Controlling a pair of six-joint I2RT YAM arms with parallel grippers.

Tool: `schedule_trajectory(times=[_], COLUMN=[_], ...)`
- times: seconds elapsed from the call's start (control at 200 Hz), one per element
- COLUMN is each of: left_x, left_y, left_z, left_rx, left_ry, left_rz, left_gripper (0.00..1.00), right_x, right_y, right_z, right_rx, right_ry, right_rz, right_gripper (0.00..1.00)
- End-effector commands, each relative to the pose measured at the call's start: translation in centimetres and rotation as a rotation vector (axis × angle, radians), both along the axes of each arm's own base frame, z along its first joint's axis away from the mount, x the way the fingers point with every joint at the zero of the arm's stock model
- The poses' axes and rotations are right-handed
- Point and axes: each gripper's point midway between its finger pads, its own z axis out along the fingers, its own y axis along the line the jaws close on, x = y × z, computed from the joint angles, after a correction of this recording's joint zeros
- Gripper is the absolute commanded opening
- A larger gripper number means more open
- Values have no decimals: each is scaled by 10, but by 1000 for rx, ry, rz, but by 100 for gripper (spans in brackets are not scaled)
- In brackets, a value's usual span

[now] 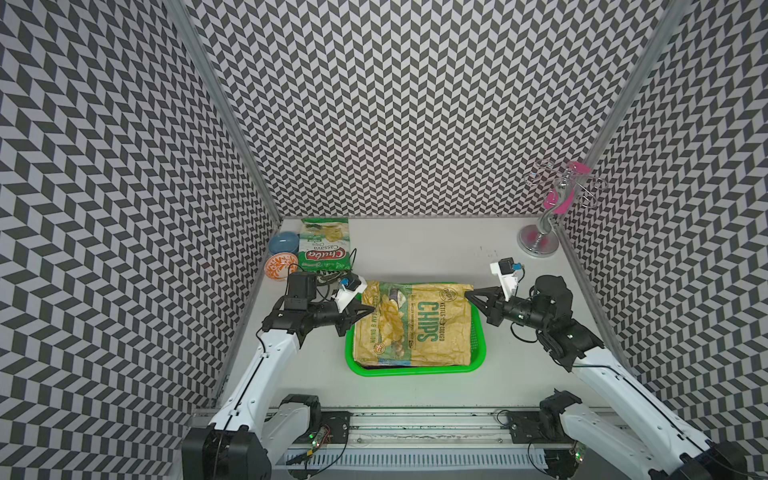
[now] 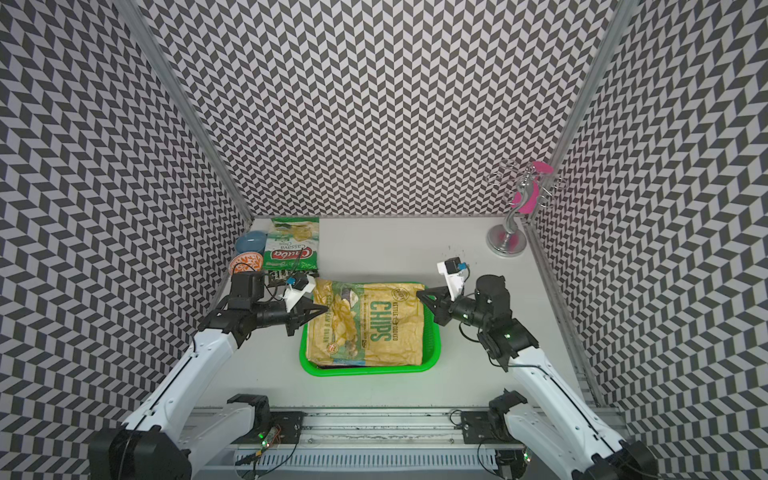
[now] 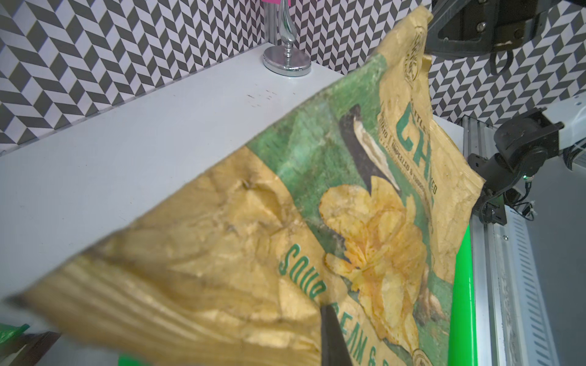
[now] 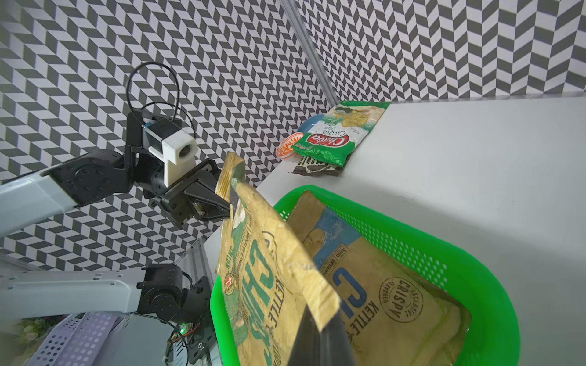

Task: Put the potato chips into the basket
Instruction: Place the potato chip in the basket.

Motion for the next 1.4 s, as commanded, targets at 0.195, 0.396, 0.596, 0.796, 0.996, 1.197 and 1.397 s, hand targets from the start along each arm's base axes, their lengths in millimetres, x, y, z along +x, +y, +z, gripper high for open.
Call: schedule_trajectory(times=[0.195,0.396,0.596,0.796,0.996,1.197,1.397], left_x=[-26,-29,-22,-4,29,53,63], left_y=[-1,-1,-2,1,14,22,22], left_z=[-27,-35,-31,-13,19,35,34], left_rx=[50,73,69,88,57,53,34], left_ry=[7,30,72,88,31,7,-38], left_rz=[-117,-148,-155,-120,28,140,184], left_gripper=[1,9,40,72,99,99,95], right_x=[26,31,37,39,41,29,24], right_y=[-10,-9,-14,-16,-22,6,64], right_z=[-2,-15,-21,-12,13,19,-4], right_rx=[-32,-60,-96,-106,-77,38,49], right_ry=[-50,-17,-7,-28,-87,-36,99], right_rz=[-98,-102,-135,-147,-196,-25,118], right_gripper=[0,0,13,53,60,58,52])
